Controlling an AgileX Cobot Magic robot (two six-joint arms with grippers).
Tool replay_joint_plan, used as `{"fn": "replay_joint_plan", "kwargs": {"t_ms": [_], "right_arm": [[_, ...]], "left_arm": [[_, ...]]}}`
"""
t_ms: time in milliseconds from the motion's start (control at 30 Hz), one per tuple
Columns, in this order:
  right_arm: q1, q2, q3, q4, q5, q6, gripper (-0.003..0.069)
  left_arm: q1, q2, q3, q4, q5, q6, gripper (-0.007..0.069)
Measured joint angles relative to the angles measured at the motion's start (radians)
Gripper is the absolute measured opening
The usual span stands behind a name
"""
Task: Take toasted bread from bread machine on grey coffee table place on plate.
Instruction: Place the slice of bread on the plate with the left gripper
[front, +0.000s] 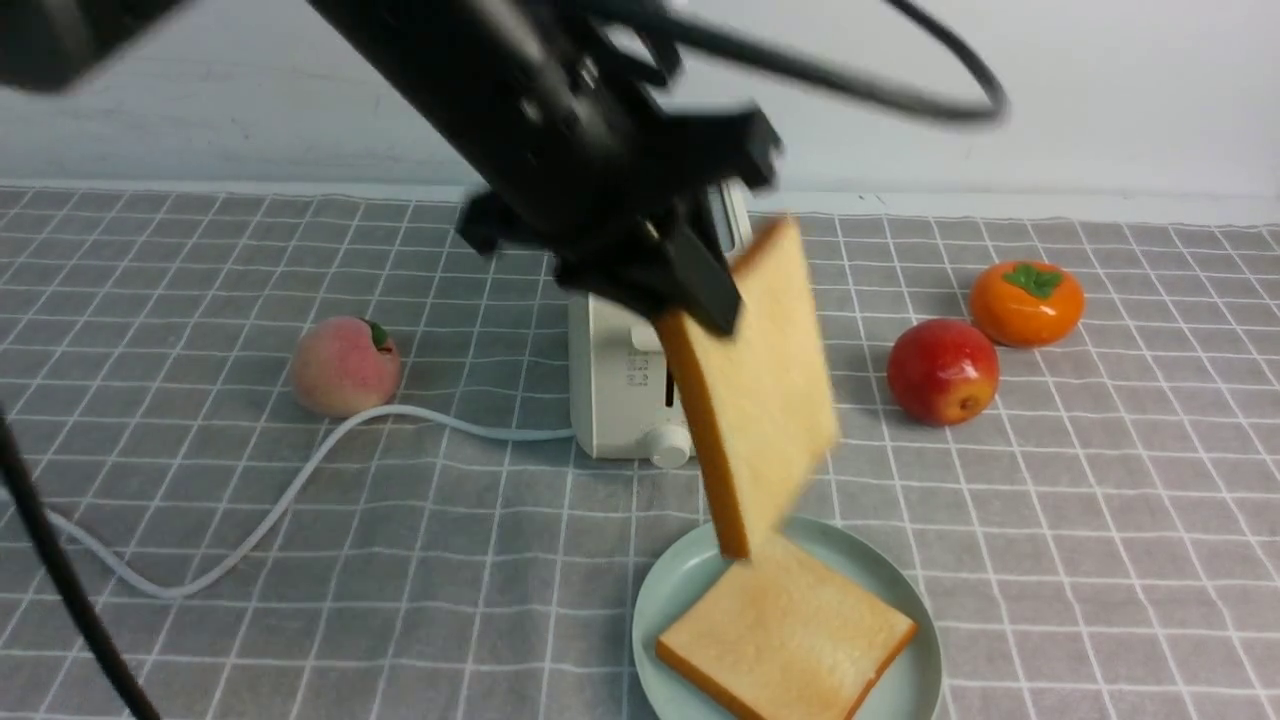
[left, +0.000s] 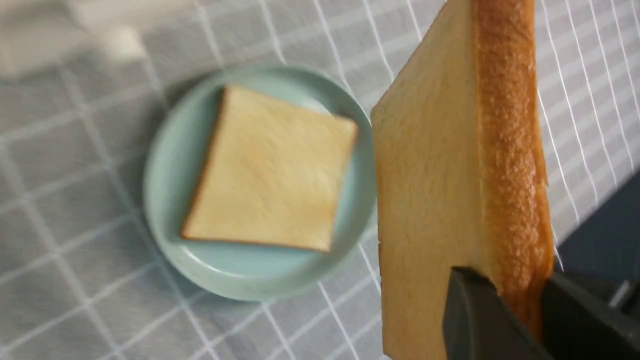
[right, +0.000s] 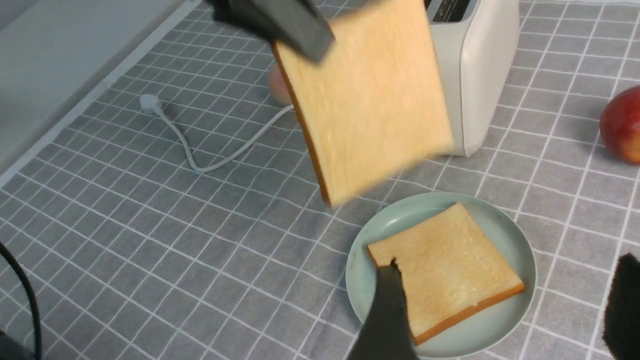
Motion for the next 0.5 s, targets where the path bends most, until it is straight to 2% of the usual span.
{"fn": "replay_joint_plan", "kwargs": {"t_ms": [167, 333, 400, 500], "right_arm": [[0.000, 0.000, 0.000, 0.000, 0.006, 0.000, 0.0538], [0.000, 0.000, 0.000, 0.000, 0.042, 0.000, 0.0538], [0.000, 0.000, 0.000, 0.000, 0.053, 0.000, 0.0538], [0.000, 0.000, 0.000, 0.000, 0.054, 0.000, 0.0538]], "left_arm": [[-0.081, 0.099, 0.097, -0.048, -0.121, 0.068, 0.0090], [-0.093, 0.182, 0.105, 0.025, -0.225, -0.026, 0.0095], [-0.093, 0.193, 0.105, 0.077, -0.231, -0.068, 0.0119], [-0.094, 0.195, 0.105, 0.146, -0.227, -0.107, 0.0197]]}}
